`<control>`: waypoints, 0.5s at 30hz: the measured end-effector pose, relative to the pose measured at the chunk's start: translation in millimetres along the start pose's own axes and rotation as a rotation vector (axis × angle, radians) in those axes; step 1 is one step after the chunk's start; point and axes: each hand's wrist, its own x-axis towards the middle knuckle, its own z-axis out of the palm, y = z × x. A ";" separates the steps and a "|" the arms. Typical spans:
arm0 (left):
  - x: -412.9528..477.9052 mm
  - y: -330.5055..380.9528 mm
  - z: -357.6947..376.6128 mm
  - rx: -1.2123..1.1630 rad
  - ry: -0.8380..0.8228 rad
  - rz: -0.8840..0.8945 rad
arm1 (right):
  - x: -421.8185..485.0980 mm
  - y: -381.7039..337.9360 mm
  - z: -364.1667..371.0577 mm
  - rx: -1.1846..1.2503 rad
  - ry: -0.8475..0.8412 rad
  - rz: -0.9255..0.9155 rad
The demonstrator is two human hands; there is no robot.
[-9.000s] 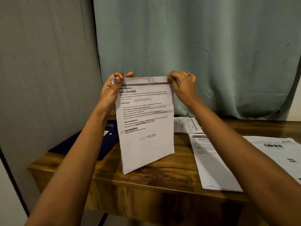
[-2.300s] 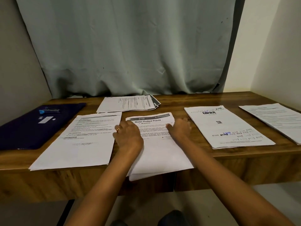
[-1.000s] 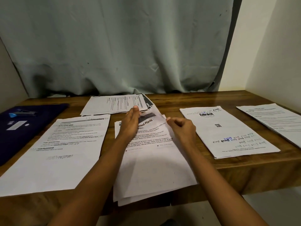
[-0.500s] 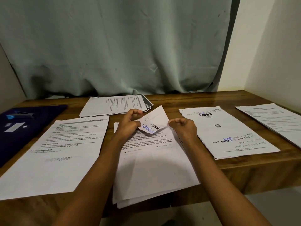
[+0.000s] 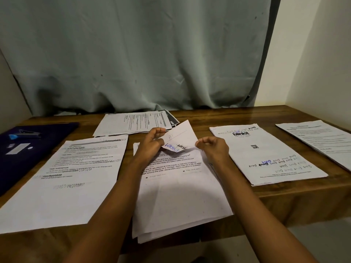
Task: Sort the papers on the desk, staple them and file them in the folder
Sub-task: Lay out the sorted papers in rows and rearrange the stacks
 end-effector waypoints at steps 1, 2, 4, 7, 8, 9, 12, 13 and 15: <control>-1.0 0.0 0.3 0.014 0.005 0.002 | -1.0 0.0 0.9 -0.022 0.009 -0.019; -2.0 -0.2 0.0 0.033 0.014 0.007 | -1.6 0.6 1.6 -0.034 0.020 -0.039; -2.1 -1.5 -0.8 0.090 0.031 0.028 | -2.9 -0.5 1.8 -0.037 0.064 -0.080; -3.2 -0.8 -2.0 0.182 0.028 0.076 | -3.6 -2.5 0.5 -0.025 0.194 -0.149; -4.0 0.1 -2.6 0.179 0.028 0.072 | -4.0 -3.0 0.6 -0.021 0.233 -0.170; -5.8 1.1 -3.4 0.178 0.022 0.060 | -4.4 -3.5 1.1 -0.017 0.261 -0.191; -11.1 4.3 -7.0 0.256 0.059 0.026 | -2.2 -1.2 0.6 -0.049 0.351 -0.223; -13.4 6.4 -7.8 0.293 0.089 0.033 | -1.8 -1.7 -1.7 -0.065 0.399 -0.223; -18.5 11.7 -8.2 0.405 0.129 0.058 | -1.2 -5.6 -9.6 -0.064 0.495 -0.243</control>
